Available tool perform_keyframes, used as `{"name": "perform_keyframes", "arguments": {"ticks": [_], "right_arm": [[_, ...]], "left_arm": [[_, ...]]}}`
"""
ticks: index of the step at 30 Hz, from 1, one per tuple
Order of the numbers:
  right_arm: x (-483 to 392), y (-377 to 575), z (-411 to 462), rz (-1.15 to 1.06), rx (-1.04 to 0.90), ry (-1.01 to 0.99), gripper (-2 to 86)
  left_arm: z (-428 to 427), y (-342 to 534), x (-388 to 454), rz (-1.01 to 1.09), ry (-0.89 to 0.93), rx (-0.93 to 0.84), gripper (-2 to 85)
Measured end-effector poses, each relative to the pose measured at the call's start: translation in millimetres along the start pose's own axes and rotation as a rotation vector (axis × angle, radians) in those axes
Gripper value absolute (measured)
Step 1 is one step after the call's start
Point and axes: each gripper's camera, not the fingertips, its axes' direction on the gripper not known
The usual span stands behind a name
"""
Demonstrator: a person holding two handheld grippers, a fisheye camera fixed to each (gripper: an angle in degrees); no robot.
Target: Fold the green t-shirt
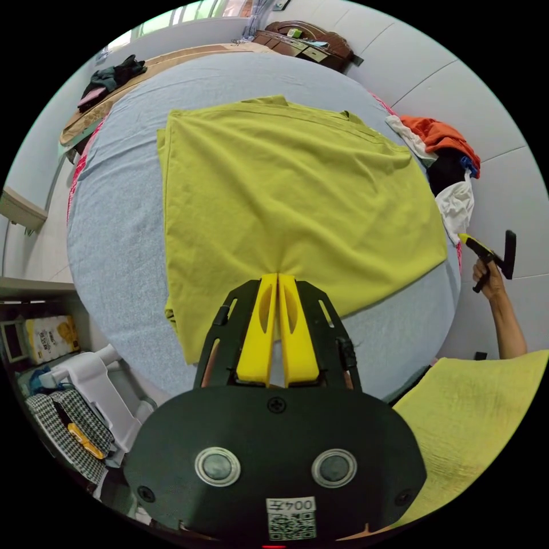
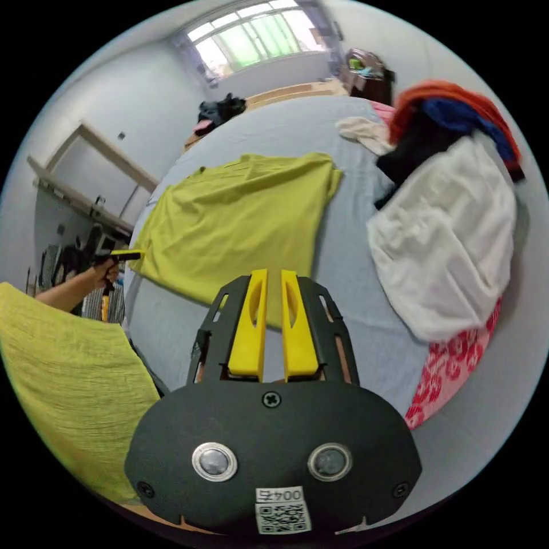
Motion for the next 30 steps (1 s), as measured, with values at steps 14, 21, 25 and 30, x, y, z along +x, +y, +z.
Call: {"name": "perform_keyframes", "arguments": {"ticks": [14, 21, 25, 30], "right_arm": [[-127.3, -89.8, 175.0, -0.272, -0.330, 0.347, 4.9], [-121.2, -137.2, 173.7, -0.204, -0.244, 0.183, 6.0], [-107.1, -203.4, 171.7, -0.261, -0.120, 0.182, 10.0], [-97.6, -280.7, 210.7, -0.333, -0.108, 0.192, 9.5]], "left_arm": [[4.5, 9.0, 5.3, 0.126, -0.042, -0.002, 0.3], [-18.3, -2.9, -8.2, 0.184, 0.086, 0.005, 1.0], [-56.9, -28.5, -25.7, 0.224, 0.035, 0.193, 1.9], [-64.1, -107.3, -44.6, 0.312, -0.054, 0.268, 4.7]]}}
